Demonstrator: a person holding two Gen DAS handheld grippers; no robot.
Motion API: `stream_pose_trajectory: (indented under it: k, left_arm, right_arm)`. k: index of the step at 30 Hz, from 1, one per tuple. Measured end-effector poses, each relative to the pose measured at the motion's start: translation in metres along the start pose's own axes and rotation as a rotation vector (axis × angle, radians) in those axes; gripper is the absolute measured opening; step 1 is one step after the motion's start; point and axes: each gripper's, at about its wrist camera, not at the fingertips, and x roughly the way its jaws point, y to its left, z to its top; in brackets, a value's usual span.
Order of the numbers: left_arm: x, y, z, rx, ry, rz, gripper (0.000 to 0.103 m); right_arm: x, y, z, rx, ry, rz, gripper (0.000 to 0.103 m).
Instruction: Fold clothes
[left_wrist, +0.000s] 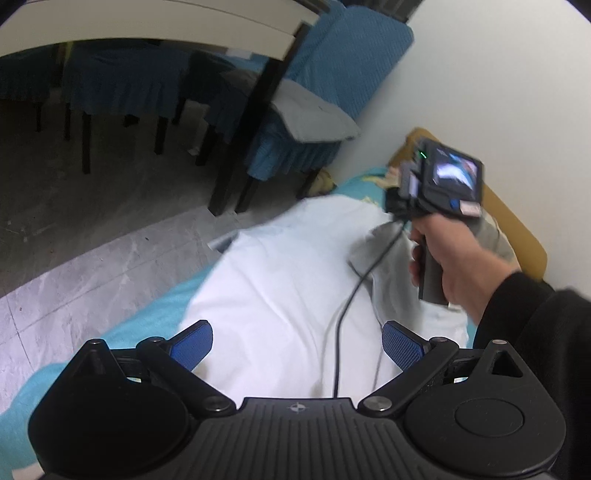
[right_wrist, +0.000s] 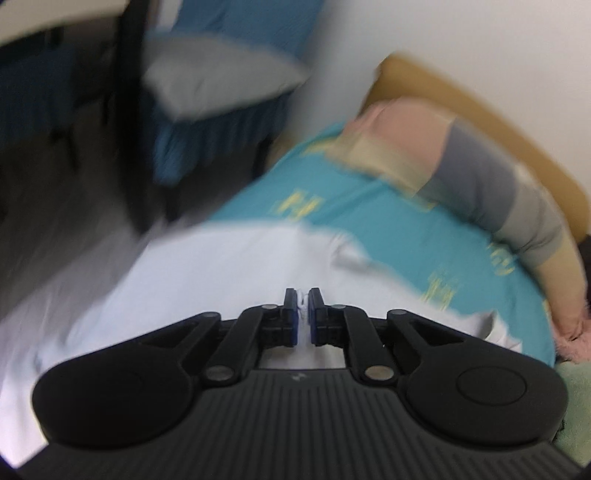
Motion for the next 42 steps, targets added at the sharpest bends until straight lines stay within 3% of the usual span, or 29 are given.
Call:
stream_pose_trajectory:
  k: [3, 5, 6, 8, 9, 10, 16, 23, 27, 31, 33, 35, 39, 42]
  left_arm:
    - [0.0, 0.007, 0.006, -0.016, -0.016, 0.025, 0.099]
    - [0.002, 0.011, 0.01, -0.022, -0.011, 0.029, 0.099]
    - [0.002, 0.013, 0.011, -0.026, -0.012, 0.033, 0.099]
    - [0.003, 0.014, 0.015, -0.017, -0.006, 0.033, 0.099]
    - [0.003, 0.013, 0.017, -0.009, -0.004, 0.03, 0.099]
    - [0.001, 0.01, 0.017, 0.007, -0.006, 0.033, 0.098]
    - [-0.034, -0.017, 0.009, 0.169, -0.139, 0.023, 0.098]
    - [-0.072, -0.016, -0.002, 0.161, -0.144, 0.006, 0.098]
    - [-0.107, -0.014, -0.012, 0.182, -0.14, -0.024, 0.098]
    - [-0.162, -0.021, -0.01, 0.22, -0.153, -0.07, 0.098]
    - [-0.197, -0.028, -0.006, 0.291, -0.164, -0.105, 0.1]
    - [-0.229, -0.033, 0.005, 0.326, -0.114, -0.178, 0.101]
    - [-0.272, -0.032, 0.048, 0.246, 0.139, -0.375, 0.101]
    - [-0.309, -0.033, 0.061, 0.29, 0.081, -0.271, 0.101]
  right_arm:
    - [0.013, -0.009, 0.002, 0.039, -0.049, -0.05, 0.012]
    - [0.019, -0.017, -0.001, 0.071, -0.035, -0.022, 0.013]
    - [0.02, -0.021, -0.003, 0.09, -0.028, -0.003, 0.019]
    - [0.015, -0.029, -0.006, 0.122, -0.034, 0.036, 0.049]
    - [0.005, -0.032, -0.008, 0.133, -0.052, 0.055, 0.074]
    - [-0.005, -0.034, -0.01, 0.145, -0.069, 0.075, 0.085]
    - [-0.115, -0.049, -0.037, 0.221, -0.118, 0.104, 0.085]
    - [-0.255, -0.065, -0.073, 0.311, -0.163, 0.118, 0.085]
    - [-0.338, -0.076, -0.112, 0.407, -0.205, 0.111, 0.085]
    - [-0.409, -0.083, -0.151, 0.51, -0.222, 0.089, 0.085]
    - [-0.435, -0.085, -0.164, 0.538, -0.223, 0.084, 0.085]
    - [-0.459, -0.085, -0.168, 0.526, -0.228, 0.061, 0.085]
    - [-0.503, -0.089, -0.169, 0.521, -0.234, 0.024, 0.085]
    - [-0.532, -0.094, -0.171, 0.521, -0.25, 0.022, 0.085]
